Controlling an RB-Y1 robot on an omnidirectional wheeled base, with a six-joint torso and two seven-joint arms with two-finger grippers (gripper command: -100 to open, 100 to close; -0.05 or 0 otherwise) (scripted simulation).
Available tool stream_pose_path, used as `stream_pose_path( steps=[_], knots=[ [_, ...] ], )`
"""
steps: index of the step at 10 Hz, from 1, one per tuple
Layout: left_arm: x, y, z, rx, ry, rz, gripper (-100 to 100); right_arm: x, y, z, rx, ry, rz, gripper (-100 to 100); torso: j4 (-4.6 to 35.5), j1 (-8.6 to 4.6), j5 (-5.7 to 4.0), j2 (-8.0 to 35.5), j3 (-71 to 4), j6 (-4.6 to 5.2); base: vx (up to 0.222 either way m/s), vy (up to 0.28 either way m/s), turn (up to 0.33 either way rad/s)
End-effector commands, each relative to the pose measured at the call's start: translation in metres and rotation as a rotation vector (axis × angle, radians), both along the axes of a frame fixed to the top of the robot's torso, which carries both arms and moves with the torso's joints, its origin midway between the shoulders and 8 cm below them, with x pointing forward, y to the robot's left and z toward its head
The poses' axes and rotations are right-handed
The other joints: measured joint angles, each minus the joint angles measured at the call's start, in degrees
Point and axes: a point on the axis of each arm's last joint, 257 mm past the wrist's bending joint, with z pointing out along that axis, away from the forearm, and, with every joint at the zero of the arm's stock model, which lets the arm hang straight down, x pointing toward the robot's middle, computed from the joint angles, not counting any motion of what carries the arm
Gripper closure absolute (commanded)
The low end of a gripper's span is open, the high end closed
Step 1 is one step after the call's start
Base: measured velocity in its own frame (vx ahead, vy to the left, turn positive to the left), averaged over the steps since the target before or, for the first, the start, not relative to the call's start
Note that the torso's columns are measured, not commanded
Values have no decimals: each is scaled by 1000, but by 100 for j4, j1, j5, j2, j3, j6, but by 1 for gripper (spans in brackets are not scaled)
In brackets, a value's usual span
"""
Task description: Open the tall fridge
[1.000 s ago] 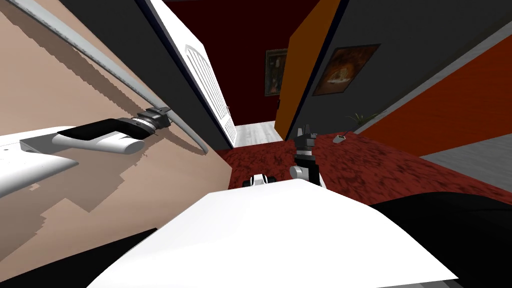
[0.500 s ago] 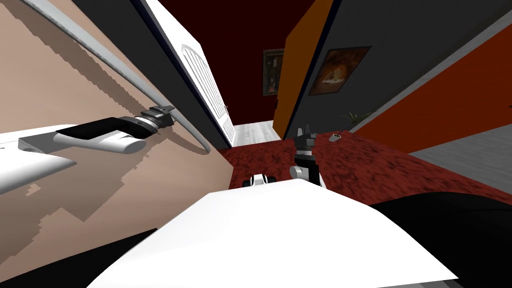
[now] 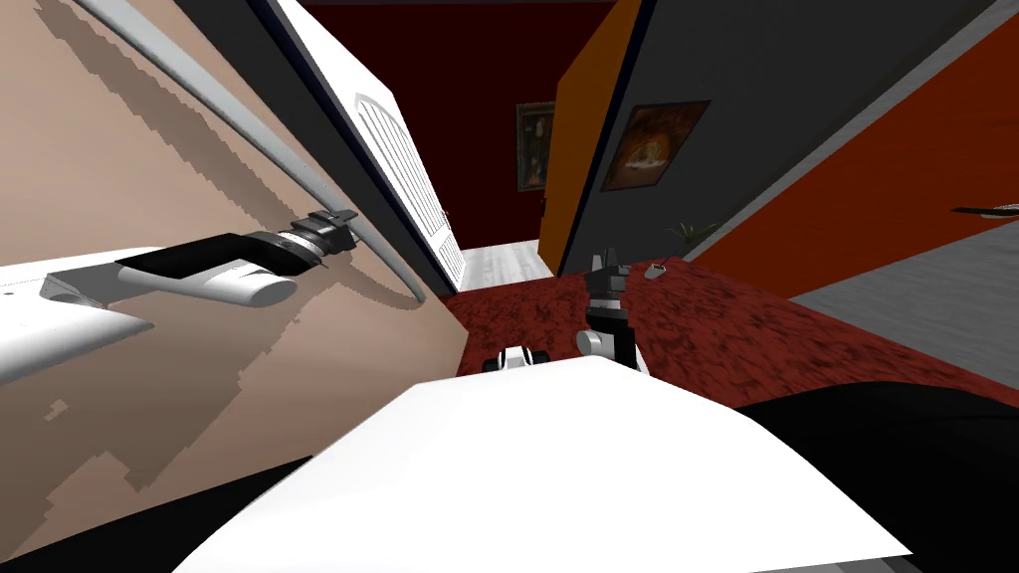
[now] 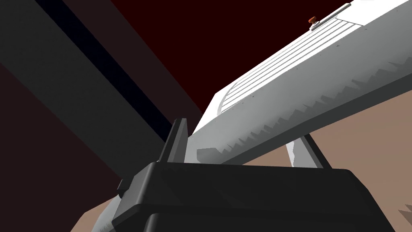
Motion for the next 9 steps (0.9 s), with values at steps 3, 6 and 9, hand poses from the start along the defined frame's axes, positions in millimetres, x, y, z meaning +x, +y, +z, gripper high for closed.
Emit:
stream_pose_path(
  steps=[3,6,9],
  knots=[
    [-3,-36,-6,-3,7,-75,100,0,0,0,-1,0,0,0,1,49,-9,-39,-33,-15,-52,-37,-5],
    [-16,-86,2,1,-5,-186,100,0,0,0,0,0,0,0,-7,10,-2,5,3,-8,-185,-97,-12],
    [-30,-126,3,-3,-5,-276,100,0,0,0,0,0,0,0,18,44,-9,-10,-12,-31,-121,-84,4]
  ],
)
